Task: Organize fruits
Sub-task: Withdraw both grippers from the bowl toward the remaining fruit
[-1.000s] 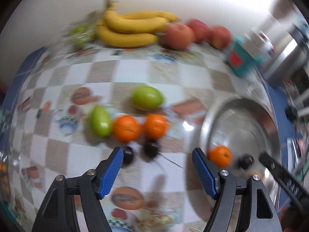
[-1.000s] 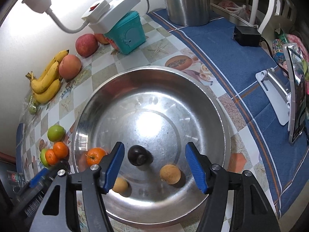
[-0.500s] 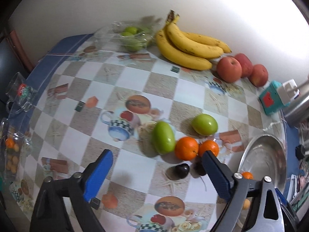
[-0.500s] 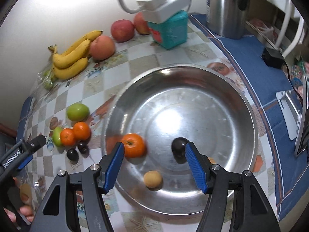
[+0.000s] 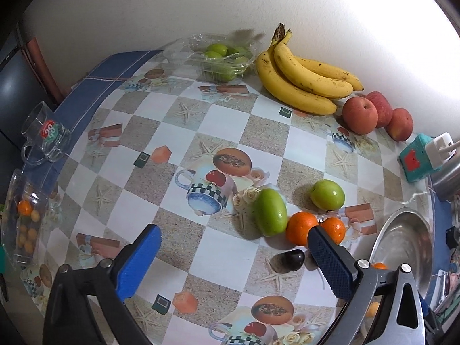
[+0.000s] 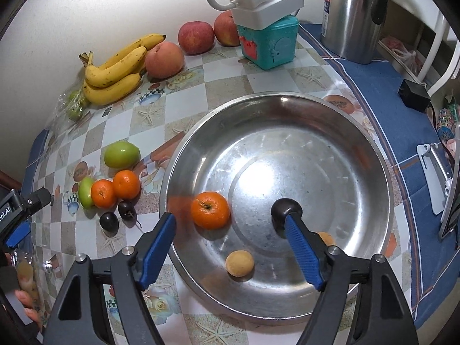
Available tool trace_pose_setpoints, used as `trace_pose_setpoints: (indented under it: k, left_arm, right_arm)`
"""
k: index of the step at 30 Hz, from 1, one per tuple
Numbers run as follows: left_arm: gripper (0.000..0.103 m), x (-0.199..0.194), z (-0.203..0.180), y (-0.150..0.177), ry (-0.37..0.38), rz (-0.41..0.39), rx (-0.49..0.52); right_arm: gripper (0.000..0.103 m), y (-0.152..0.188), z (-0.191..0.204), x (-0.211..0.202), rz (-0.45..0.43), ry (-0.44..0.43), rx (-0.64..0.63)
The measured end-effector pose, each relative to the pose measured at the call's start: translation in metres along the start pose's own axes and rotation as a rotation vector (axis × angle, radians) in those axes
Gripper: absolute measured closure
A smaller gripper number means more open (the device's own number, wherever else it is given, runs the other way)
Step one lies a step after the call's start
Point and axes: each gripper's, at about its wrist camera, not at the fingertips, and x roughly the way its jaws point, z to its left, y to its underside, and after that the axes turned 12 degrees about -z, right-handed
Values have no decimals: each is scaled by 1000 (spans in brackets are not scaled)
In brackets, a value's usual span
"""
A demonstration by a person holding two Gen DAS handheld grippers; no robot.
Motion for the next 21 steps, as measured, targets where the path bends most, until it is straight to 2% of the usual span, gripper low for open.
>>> trace_pose_setpoints:
  k: [2,3,5,14,21]
  left_arm:
    - [0,0,1,0,-2,-7,5]
    - [0,-1,1,-1,-2,-15,7]
    - [0,-1,2,-2,-5,-25,11]
    - [0,1,8,-5,4,-47,19]
    - [0,3,13,-8,-7,-53,29]
  right_arm:
    - [18,0,2,0,-7,2,-8]
    - [10,0,3,1,-11,2,-12]
    - [5,1,5,2,-17,6,-18]
    - [5,0,14,2,-65,-32,-3]
    - [5,0,22,3,-59,-77,30]
